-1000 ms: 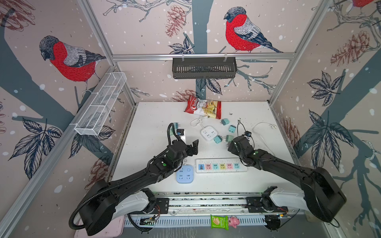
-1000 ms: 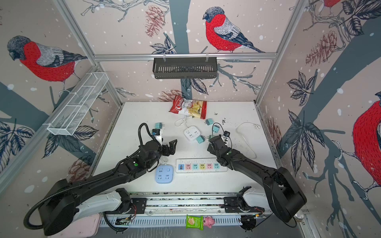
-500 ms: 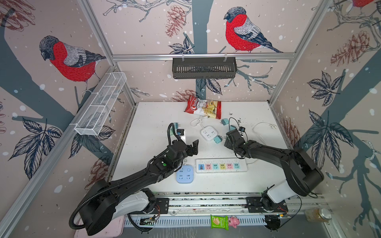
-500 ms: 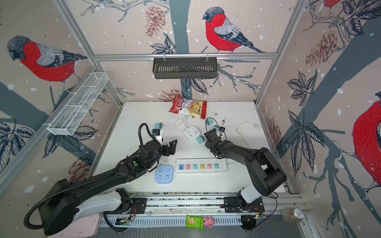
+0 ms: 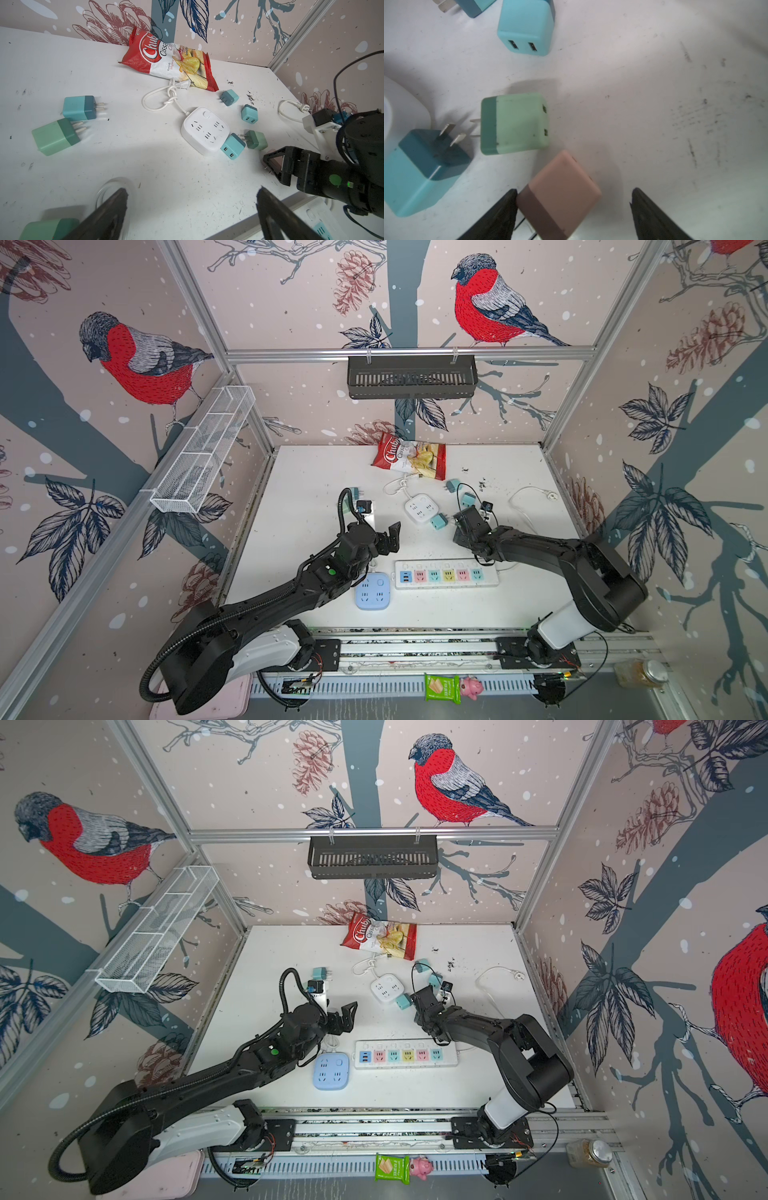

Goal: Insert the plug

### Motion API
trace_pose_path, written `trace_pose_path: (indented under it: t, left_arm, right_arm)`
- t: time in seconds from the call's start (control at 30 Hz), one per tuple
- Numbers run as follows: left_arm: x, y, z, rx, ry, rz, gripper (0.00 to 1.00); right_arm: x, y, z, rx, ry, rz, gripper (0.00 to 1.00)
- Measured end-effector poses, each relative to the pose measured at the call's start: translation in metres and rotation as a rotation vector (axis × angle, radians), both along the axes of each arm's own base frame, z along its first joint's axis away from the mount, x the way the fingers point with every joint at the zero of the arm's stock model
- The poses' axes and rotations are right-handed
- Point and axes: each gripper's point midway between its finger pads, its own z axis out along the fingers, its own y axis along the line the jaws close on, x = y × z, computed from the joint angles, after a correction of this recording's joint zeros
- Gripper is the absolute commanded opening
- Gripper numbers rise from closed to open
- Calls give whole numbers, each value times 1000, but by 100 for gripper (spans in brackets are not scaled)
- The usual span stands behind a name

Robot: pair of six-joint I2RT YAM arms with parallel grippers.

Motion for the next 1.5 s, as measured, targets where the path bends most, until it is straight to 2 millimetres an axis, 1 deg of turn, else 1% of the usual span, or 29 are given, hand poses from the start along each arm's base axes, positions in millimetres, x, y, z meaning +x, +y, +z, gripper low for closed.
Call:
trace_pose_path:
  t: [0.13, 0.23, 0.4, 0.6, 0.73, 0.87, 1.23, 1.5]
  left_arm:
    - [0, 0, 0, 0, 0, 0, 96]
    - [0, -1, 0, -1, 1, -3, 96]
    - [0, -1, 0, -1, 1, -3, 96]
    - [0, -1, 0, 0, 1, -4, 96]
    - [0, -1, 0, 0, 1, -4, 96]
    - [0, -1, 0, 0, 1, -4, 96]
    - [0, -1, 0, 0, 1, -4, 96]
    - [0, -1, 0, 0, 2, -4, 96]
  right_arm:
    - [-10, -7, -2, -7, 7, -2, 86]
    - [-15, -11, -5, -13, 18, -4, 85]
    - [-17, -9, -5, -14, 21, 2, 82]
    - [-7, -3, -5, -14, 21, 6, 79]
    - [0, 1, -11, -26, 37, 6, 70]
    - [4, 4, -14, -33, 45, 9, 65]
    - [15, 2, -15, -38, 16, -12, 63]
    - [17, 2, -15, -37, 6, -13, 48]
